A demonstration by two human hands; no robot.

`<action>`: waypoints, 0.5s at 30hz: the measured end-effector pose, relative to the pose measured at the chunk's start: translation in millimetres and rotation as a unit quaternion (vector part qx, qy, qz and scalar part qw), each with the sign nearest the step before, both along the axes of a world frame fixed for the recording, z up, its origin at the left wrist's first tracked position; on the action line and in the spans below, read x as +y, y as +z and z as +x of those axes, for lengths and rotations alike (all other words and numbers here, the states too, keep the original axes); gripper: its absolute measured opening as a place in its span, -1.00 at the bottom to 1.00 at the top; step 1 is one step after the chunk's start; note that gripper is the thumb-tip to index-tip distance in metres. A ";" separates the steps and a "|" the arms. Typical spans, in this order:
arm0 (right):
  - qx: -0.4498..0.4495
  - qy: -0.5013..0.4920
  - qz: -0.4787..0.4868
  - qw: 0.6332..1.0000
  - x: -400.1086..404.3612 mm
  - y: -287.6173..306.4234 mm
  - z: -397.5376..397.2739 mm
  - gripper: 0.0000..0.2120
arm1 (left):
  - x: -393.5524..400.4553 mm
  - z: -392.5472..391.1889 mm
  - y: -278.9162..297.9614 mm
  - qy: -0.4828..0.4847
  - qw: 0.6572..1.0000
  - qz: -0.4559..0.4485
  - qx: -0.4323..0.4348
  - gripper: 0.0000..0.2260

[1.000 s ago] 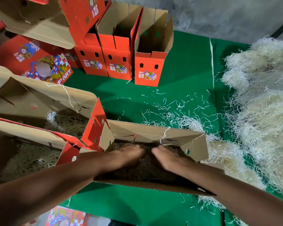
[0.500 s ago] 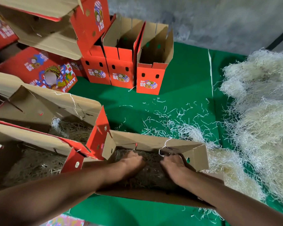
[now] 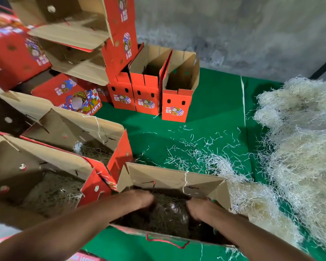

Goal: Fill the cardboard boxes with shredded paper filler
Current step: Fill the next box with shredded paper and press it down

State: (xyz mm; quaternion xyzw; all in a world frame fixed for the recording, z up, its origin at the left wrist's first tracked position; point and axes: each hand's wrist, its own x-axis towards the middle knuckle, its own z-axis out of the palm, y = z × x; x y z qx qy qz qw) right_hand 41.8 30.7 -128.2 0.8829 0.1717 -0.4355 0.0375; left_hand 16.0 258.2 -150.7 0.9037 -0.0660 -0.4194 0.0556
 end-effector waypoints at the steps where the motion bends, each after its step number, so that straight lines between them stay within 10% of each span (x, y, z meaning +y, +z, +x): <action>1: 0.008 0.006 -0.010 1.000 2.4 0.6 -5.4 -0.71 | 7.5 -6.0 -0.9 -0.005 1.000 -0.023 -0.013 -0.71; 15: -0.023 -0.021 0.009 0.999 63.5 7.3 -57.8 -0.67 | 54.7 -44.9 9.3 -0.081 0.995 0.057 0.013 -0.75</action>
